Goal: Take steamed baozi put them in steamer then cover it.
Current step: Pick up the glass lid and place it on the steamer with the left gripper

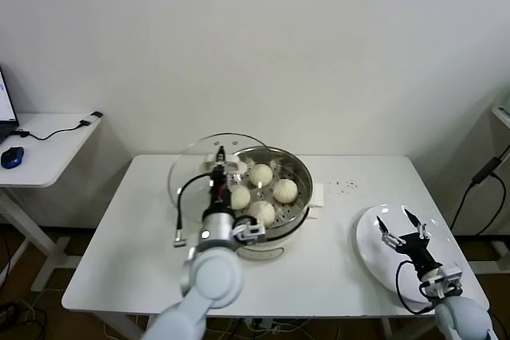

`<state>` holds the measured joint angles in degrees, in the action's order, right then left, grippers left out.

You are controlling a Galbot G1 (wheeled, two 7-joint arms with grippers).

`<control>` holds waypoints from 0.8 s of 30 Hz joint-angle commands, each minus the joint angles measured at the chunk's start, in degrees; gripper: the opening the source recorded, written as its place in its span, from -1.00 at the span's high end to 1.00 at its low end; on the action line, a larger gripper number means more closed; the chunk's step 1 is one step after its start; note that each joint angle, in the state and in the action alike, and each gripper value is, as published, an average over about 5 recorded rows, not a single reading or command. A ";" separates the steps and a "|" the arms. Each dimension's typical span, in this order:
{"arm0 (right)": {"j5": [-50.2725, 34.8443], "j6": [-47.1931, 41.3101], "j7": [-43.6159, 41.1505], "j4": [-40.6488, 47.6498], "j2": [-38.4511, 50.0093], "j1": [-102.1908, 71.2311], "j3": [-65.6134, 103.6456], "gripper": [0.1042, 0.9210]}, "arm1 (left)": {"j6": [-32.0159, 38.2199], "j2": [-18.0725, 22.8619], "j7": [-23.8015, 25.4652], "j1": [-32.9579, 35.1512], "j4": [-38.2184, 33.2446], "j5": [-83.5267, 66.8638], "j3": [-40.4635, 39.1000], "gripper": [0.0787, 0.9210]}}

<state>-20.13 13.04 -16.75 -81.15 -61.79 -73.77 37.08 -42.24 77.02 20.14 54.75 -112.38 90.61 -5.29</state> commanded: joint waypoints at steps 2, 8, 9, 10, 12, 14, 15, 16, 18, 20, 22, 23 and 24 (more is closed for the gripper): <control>0.02 0.40 -0.08 0.67 0.42 0.05 0.80 -0.76 | -2.76 13.48 -2.12 -5.18 13.57 3.28 -6.61 0.84; -0.14 0.75 -0.22 0.91 0.85 -0.04 1.06 -0.76 | -2.76 15.98 -2.61 -5.81 17.24 3.33 -4.59 0.84; -0.14 0.80 -0.24 0.96 0.85 -0.06 1.10 -0.76 | -2.76 15.89 -2.67 -5.81 17.57 3.34 -4.58 0.84; -0.14 0.87 -0.28 1.03 0.85 -0.07 1.13 -0.76 | -2.76 15.78 -2.77 -5.74 17.96 3.36 -4.48 0.84; -0.13 0.98 -0.40 1.18 0.82 -0.08 1.15 -0.76 | -2.76 15.54 -3.10 -5.48 18.67 3.35 -4.09 0.84; -0.11 1.11 -0.59 1.38 0.79 -0.06 1.14 -0.76 | -2.76 15.27 -3.44 -5.23 19.16 3.30 -3.70 0.84; -0.09 1.16 -0.67 1.48 0.77 -0.03 1.13 -0.76 | -2.76 15.15 -3.60 -5.16 19.28 3.27 -3.60 0.84; -0.08 1.21 -0.74 1.57 0.74 0.00 1.12 -0.76 | -2.76 15.04 -3.74 -5.12 19.39 3.25 -3.55 0.84; -0.06 1.25 -0.81 1.67 0.67 0.07 1.09 -0.76 | -2.76 14.93 -3.96 -5.08 19.55 3.26 -3.47 0.84; -0.05 1.28 -0.86 1.70 0.59 0.11 1.07 -0.76 | -2.76 14.88 -4.11 -5.04 19.68 3.26 -3.40 0.84; -0.04 1.31 -0.88 1.73 0.54 0.14 1.06 -0.76 | -2.76 14.87 -4.16 -5.03 19.77 3.19 -3.38 0.84; -0.03 1.33 -0.89 1.75 0.52 0.15 1.06 -0.76 | -2.76 14.88 -4.18 -5.04 19.83 3.17 -3.37 0.84; -0.02 1.35 -0.90 1.77 0.51 0.16 1.06 -0.76 | -2.76 14.88 -4.18 -5.05 19.90 3.14 -3.35 0.84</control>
<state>-20.20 14.28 -17.56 -79.50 -61.26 -73.67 38.10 -42.20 90.23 16.55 50.22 -95.30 93.44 -8.62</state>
